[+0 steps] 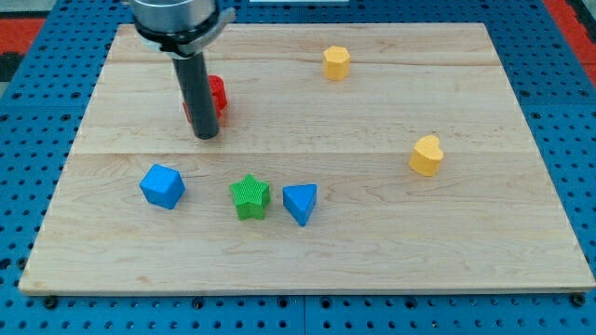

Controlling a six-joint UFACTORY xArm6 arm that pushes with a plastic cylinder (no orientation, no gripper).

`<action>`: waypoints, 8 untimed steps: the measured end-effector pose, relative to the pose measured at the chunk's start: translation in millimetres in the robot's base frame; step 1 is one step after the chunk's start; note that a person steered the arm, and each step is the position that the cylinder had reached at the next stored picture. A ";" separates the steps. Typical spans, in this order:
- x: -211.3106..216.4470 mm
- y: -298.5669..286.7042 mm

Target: Push the green circle horizontal right to the red circle

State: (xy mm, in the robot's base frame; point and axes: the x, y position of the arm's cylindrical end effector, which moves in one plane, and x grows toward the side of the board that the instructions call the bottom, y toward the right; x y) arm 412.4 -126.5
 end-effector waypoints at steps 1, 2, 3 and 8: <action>1.5 -51.0; -55.5 -140.1; -121.0 -157.3; -137.1 -11.6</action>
State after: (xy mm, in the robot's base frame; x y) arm 275.2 -138.1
